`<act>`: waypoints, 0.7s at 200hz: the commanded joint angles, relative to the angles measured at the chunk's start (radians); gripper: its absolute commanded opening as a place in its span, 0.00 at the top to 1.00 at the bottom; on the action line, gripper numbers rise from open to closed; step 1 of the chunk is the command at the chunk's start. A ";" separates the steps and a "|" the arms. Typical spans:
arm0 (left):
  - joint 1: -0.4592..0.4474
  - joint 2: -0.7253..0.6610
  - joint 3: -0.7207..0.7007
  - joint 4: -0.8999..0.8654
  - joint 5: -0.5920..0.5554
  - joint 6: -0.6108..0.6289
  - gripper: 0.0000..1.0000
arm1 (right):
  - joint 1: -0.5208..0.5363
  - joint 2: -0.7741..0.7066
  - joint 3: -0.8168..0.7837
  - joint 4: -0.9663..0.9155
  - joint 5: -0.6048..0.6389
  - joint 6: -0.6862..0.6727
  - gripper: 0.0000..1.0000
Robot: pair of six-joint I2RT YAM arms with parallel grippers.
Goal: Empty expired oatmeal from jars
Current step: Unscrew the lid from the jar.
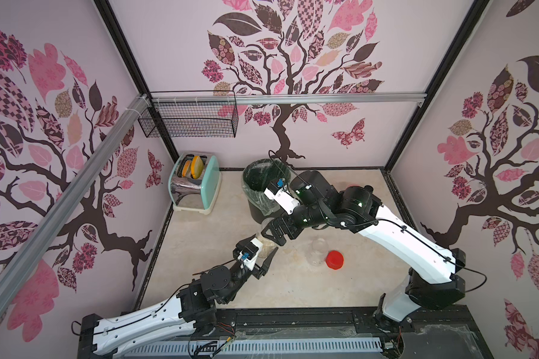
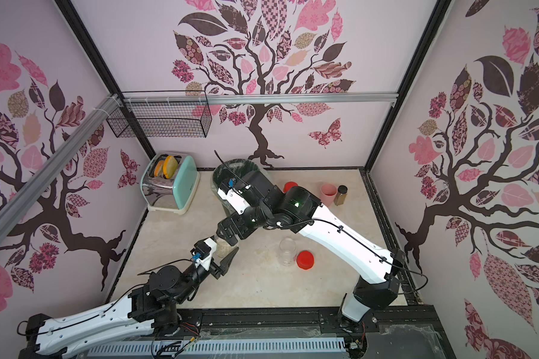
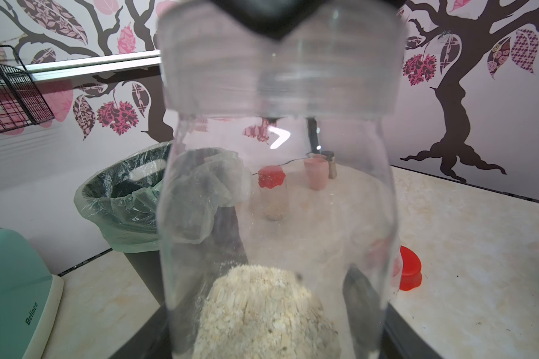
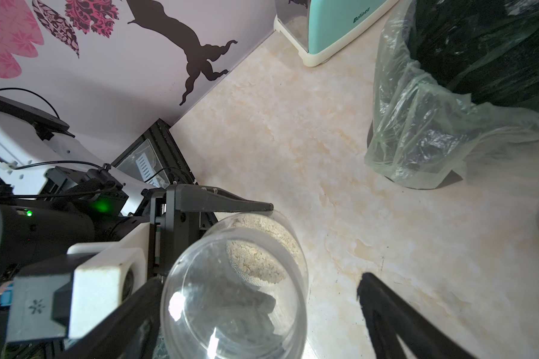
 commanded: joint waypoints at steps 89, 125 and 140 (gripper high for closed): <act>0.002 -0.008 0.003 0.032 -0.001 0.005 0.64 | 0.048 0.026 0.031 -0.044 0.063 0.000 0.07; 0.001 -0.012 0.003 0.026 0.000 -0.003 0.64 | 0.048 0.027 0.050 -0.035 0.071 -0.022 0.16; 0.002 -0.013 0.003 0.023 0.003 -0.008 0.64 | 0.048 0.033 0.066 -0.037 0.076 -0.033 0.13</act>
